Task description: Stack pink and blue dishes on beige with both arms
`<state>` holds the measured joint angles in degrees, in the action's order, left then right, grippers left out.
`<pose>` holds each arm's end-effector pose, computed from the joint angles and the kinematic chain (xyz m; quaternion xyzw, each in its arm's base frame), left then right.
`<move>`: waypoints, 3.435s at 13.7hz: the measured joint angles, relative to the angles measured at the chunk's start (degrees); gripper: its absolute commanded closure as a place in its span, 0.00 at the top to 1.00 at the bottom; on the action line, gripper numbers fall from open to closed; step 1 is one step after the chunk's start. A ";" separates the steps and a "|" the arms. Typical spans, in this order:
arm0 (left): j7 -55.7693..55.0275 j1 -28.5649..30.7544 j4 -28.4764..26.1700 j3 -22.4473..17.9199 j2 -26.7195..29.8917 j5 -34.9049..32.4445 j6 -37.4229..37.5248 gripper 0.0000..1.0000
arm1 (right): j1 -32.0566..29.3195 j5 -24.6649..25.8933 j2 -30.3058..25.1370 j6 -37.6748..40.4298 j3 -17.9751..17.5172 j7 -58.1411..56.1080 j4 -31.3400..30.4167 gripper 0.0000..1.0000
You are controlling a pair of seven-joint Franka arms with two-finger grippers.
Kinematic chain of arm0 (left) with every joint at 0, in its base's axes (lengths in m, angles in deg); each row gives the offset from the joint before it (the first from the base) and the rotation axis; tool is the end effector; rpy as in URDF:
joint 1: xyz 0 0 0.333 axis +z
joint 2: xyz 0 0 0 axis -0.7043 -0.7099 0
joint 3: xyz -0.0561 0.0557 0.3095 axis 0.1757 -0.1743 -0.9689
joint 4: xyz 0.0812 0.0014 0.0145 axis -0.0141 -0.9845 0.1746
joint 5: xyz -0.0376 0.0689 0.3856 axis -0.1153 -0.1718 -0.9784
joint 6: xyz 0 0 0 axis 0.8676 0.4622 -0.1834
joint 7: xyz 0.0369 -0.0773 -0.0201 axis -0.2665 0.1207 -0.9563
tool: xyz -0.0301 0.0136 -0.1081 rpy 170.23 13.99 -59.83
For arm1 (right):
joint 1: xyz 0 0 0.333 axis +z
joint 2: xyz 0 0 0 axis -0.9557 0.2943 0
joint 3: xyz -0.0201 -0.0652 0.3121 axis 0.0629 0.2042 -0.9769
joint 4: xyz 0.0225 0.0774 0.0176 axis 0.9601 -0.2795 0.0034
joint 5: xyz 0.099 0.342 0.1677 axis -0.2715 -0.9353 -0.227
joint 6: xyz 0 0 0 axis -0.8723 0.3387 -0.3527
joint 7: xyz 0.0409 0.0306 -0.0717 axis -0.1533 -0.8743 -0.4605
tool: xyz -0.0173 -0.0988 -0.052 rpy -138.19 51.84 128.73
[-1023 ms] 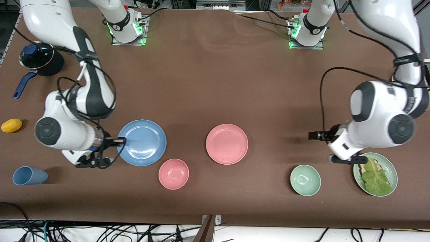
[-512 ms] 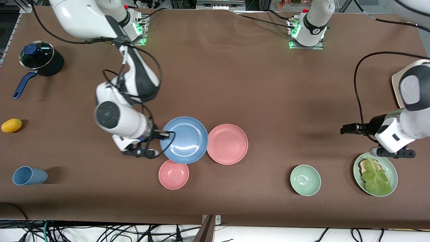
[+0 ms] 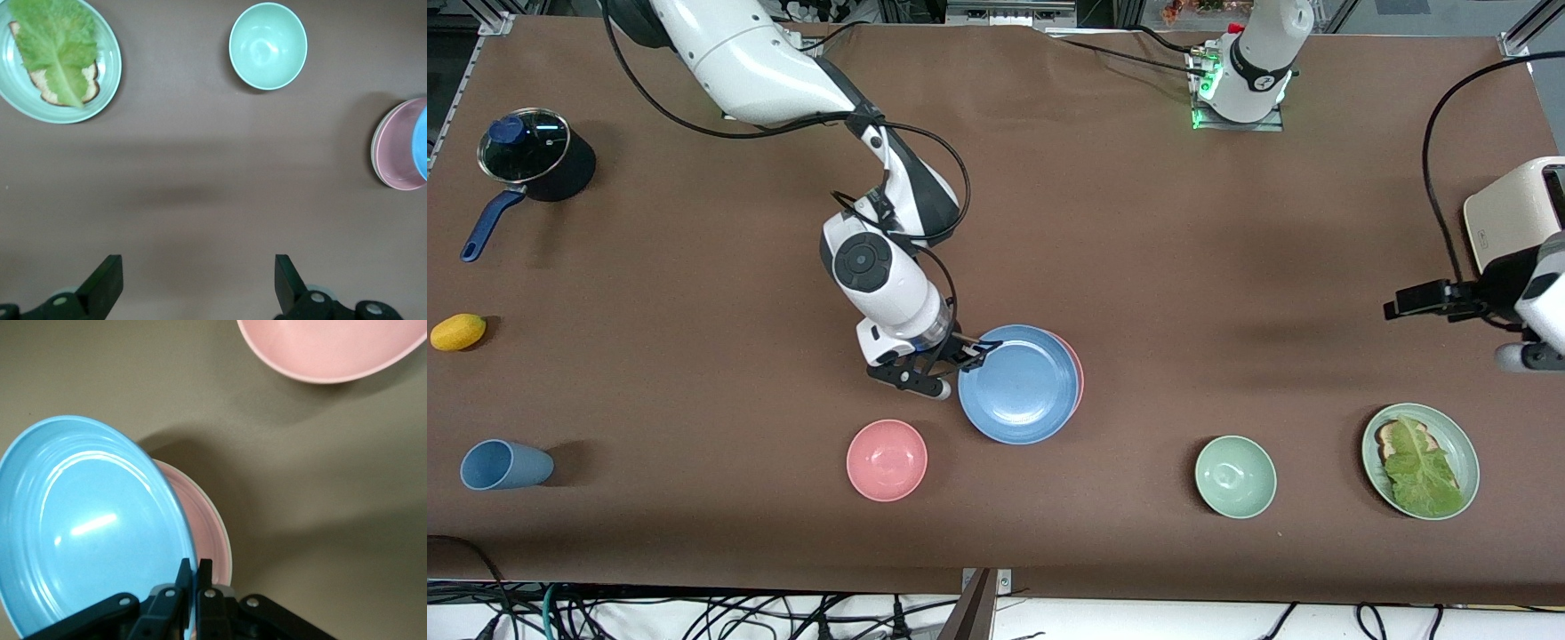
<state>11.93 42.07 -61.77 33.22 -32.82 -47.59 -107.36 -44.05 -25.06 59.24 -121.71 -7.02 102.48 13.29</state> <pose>0.6393 0.0561 0.5245 0.9944 0.0156 -0.0604 0.0857 0.6332 0.4404 0.2681 -0.9733 0.1760 -0.0399 0.1419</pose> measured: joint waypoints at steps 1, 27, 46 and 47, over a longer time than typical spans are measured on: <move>0.02 -0.03 -0.38 0.22 0.98 0.00 1.14 1.00 | 0.05 0.00 0.48 -0.59 0.00 0.44 0.00 0.00; -5.22 -1.33 -2.26 8.82 13.88 -10.08 8.98 1.00 | -0.74 5.77 -1.91 10.42 2.26 -0.52 0.75 1.00; -5.77 -1.31 -2.29 9.02 13.88 -10.08 9.14 1.00 | -16.12 2.95 -44.42 52.79 13.78 -45.15 -11.76 1.00; -5.77 -1.31 -2.29 9.02 13.88 -10.08 9.15 1.00 | -16.15 3.10 -44.93 52.85 13.84 -45.99 -12.36 1.00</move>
<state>6.16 40.77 -64.06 42.24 -18.94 -57.67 -98.21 -60.20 -21.95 14.31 -68.86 6.82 56.49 0.93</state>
